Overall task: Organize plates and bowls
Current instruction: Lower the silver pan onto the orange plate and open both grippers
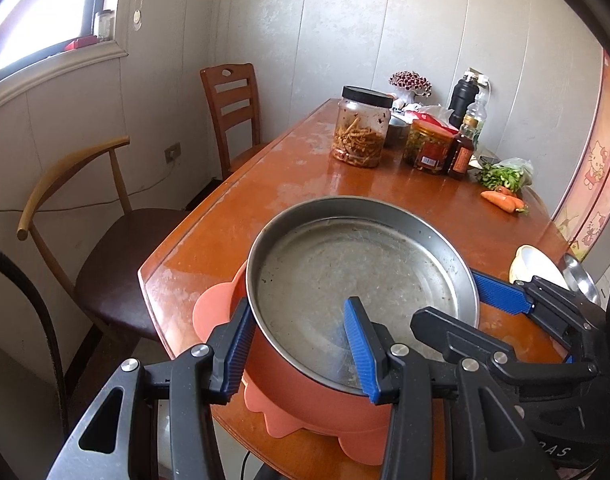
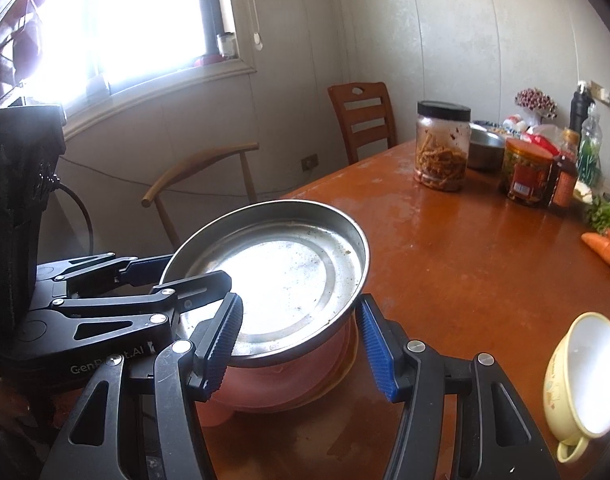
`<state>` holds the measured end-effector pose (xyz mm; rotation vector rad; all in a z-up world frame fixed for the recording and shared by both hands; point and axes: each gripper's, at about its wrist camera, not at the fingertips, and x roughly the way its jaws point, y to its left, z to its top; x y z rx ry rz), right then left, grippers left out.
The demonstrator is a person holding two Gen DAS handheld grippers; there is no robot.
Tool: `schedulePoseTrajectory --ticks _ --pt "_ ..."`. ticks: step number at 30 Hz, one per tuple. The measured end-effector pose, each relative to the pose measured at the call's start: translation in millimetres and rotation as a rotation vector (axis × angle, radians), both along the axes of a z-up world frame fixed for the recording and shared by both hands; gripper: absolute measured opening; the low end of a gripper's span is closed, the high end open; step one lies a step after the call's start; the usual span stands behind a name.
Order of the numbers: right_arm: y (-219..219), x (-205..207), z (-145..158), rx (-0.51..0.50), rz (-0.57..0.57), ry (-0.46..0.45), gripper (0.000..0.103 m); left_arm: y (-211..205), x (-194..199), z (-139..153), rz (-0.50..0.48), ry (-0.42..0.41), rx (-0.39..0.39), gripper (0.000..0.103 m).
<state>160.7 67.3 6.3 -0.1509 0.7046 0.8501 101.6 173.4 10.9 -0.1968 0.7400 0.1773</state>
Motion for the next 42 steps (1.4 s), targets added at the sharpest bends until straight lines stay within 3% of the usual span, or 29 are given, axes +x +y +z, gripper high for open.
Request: schedulePoseTrajectory --ticks 42 --pt "5 4 -25 -0.032 0.026 0.064 0.061 4 -10 -16 0.009 0.022 -0.032 0.045"
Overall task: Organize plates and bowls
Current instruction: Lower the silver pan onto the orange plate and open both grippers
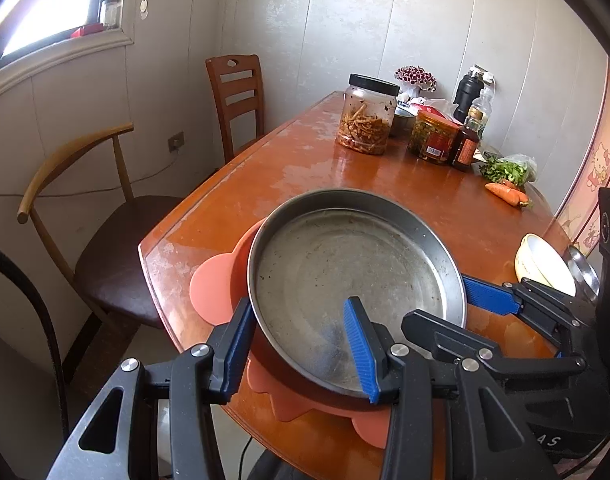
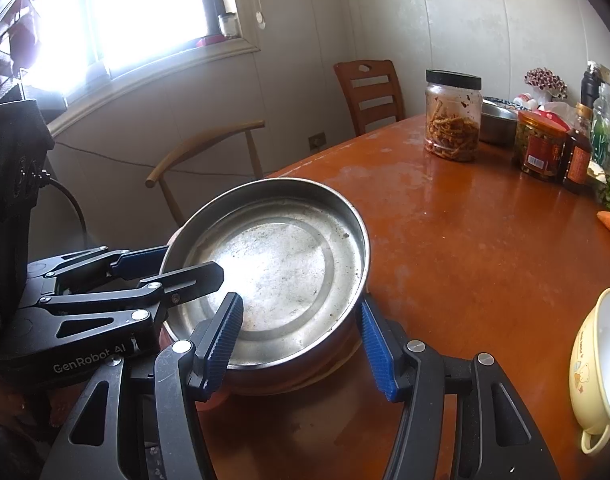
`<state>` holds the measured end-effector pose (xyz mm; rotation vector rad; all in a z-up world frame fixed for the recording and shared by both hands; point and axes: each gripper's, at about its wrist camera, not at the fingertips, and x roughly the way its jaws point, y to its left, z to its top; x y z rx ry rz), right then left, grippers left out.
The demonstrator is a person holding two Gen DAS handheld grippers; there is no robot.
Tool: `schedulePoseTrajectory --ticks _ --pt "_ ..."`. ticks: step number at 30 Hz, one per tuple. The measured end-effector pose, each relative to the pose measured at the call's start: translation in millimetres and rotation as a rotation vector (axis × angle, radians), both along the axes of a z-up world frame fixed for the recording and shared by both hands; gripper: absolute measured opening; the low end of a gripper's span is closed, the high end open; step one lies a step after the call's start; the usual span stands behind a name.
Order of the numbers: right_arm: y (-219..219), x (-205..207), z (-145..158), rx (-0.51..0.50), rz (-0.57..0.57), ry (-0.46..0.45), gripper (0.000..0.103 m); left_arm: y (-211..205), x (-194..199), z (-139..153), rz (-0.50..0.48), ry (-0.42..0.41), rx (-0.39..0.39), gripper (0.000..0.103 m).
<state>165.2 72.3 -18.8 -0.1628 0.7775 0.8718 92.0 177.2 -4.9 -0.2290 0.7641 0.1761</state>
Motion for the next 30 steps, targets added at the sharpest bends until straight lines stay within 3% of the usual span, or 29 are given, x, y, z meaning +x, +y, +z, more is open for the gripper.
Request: schedulePoseTrajectory --ticks 17,30 --pt "-4 6 -1 0.023 -0.021 0.030 0.061 -1 -6 3 -0.008 -0.003 -0.023 0.046" --pt "-11 8 -1 0.059 -0.032 0.058 0.065 -1 -11 6 0.001 -0.019 -0.035 0.054"
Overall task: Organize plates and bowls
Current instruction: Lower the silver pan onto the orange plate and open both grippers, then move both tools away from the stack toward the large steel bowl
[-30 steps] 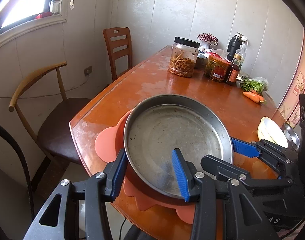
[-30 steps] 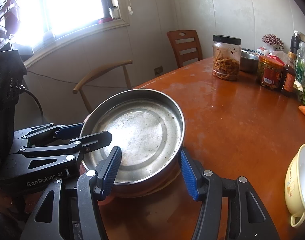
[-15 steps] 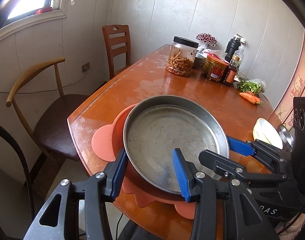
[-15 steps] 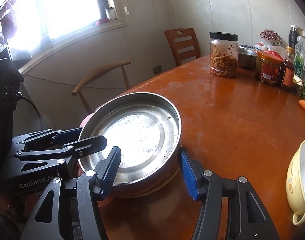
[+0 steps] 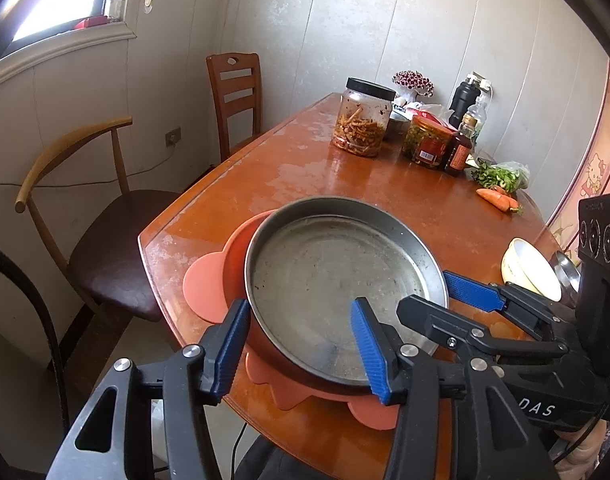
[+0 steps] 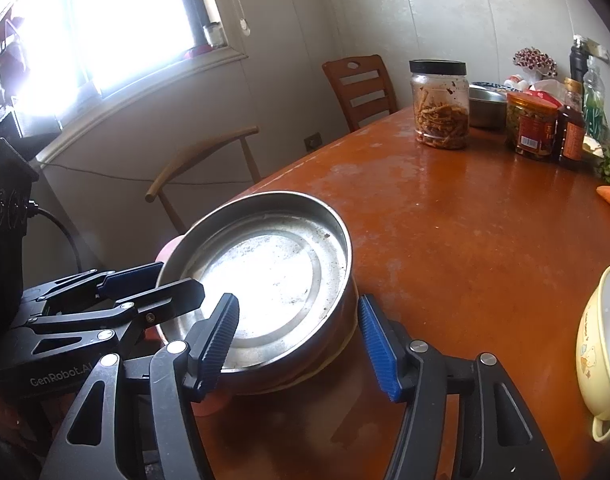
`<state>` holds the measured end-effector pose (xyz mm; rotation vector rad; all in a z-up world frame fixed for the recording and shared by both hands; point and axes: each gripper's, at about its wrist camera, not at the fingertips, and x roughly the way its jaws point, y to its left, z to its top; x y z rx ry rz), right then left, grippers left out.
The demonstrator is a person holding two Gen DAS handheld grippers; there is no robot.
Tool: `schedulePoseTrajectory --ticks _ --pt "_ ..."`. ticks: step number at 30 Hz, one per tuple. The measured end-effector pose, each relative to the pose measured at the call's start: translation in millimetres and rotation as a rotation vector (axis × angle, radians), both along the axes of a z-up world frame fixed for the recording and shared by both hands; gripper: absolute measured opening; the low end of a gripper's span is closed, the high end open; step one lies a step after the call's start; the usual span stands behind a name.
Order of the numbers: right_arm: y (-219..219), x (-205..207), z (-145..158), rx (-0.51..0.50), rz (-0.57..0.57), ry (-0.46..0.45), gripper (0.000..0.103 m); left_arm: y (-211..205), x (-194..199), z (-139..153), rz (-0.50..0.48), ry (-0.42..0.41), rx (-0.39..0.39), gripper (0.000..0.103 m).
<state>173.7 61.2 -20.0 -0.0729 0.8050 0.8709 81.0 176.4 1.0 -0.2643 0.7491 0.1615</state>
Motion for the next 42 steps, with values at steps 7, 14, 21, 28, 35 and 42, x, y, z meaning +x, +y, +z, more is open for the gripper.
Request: schedulePoseTrajectory --ticks 7,14,21,28,35,42 --pt "-4 -2 1 0.020 -0.017 0.010 0.070 10 -5 3 0.042 -0.015 -0.012 0.065" --pt "-7 -3 4 0.036 -0.028 0.001 0.073 11 -9 6 0.049 -0.016 0.003 0.065" --pt "-16 -17 14 -0.015 -0.080 -0.095 0.074 2 -13 11 0.036 -0.011 0.035 0.066" --pt "-38 -33 29 -0.001 -0.108 -0.127 0.076 -11 -19 20 0.023 -0.026 0.053 0.067" --pt "-51 -47 39 0.003 -0.123 -0.153 0.076 -27 -27 30 0.005 -0.039 0.082 0.068" --pt "-64 -64 53 0.013 -0.135 -0.196 0.076 -45 -37 41 -0.011 -0.054 0.108 0.068"
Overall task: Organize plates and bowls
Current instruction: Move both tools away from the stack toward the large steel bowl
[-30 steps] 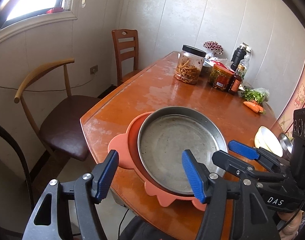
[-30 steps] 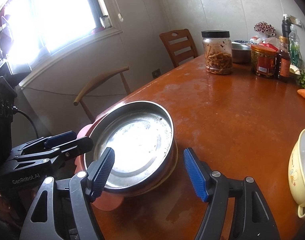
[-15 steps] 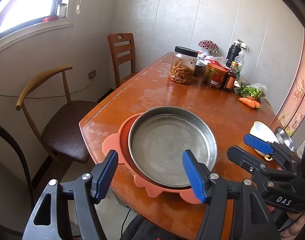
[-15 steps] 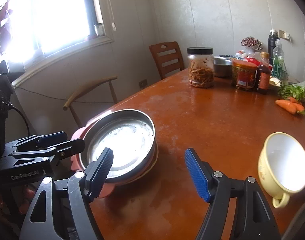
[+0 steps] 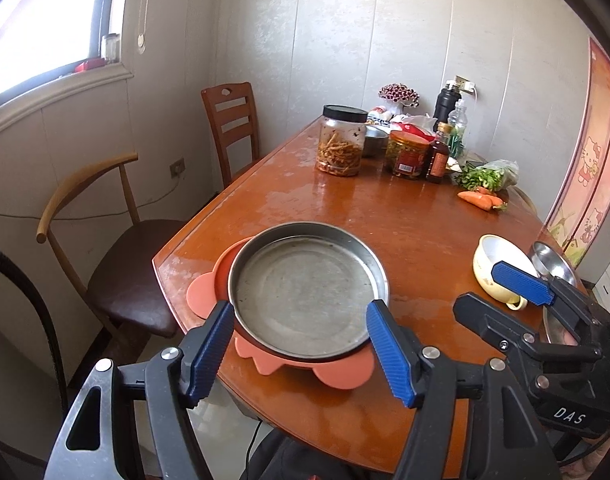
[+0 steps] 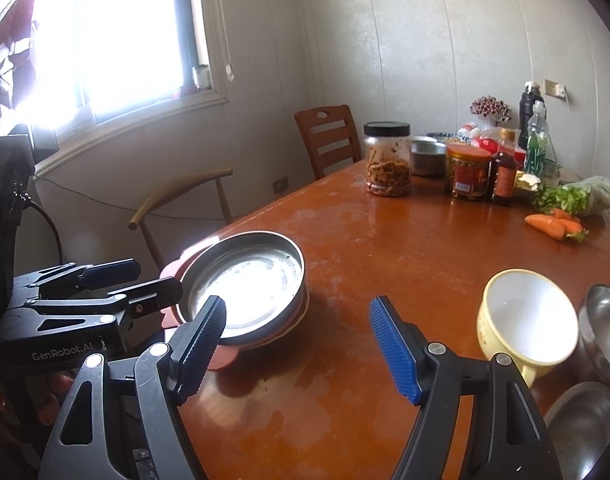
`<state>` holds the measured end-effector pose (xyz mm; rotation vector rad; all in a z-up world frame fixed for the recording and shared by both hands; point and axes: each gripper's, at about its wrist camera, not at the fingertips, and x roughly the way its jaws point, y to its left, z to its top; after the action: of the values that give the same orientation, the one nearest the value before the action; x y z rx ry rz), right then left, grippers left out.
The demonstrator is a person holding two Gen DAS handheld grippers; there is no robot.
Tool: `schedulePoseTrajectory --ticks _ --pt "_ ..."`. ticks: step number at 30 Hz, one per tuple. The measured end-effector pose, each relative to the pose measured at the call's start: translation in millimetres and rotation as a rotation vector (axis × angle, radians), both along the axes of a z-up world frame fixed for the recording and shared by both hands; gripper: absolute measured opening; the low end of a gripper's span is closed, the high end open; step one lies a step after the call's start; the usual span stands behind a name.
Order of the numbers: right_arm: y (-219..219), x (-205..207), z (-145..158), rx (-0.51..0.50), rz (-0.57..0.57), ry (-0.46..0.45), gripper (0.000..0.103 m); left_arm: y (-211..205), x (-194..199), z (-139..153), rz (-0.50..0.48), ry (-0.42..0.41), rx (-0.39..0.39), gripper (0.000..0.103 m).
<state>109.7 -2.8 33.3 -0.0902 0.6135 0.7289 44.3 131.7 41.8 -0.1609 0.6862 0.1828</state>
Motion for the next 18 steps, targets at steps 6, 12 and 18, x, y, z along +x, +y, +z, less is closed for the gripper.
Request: schedulePoseTrajectory --ticks 6,12,18 --pt "-18 -12 13 0.017 -0.031 -0.040 0.076 -15 -6 6 -0.023 -0.013 0.014 0.068" --pt "-37 -27 25 0.040 -0.051 -0.070 0.076 -35 -7 10 -0.054 -0.015 0.006 0.068" --pt "-57 -41 31 0.055 -0.067 -0.089 0.076 -65 -5 9 -0.122 -0.004 -0.014 0.068"
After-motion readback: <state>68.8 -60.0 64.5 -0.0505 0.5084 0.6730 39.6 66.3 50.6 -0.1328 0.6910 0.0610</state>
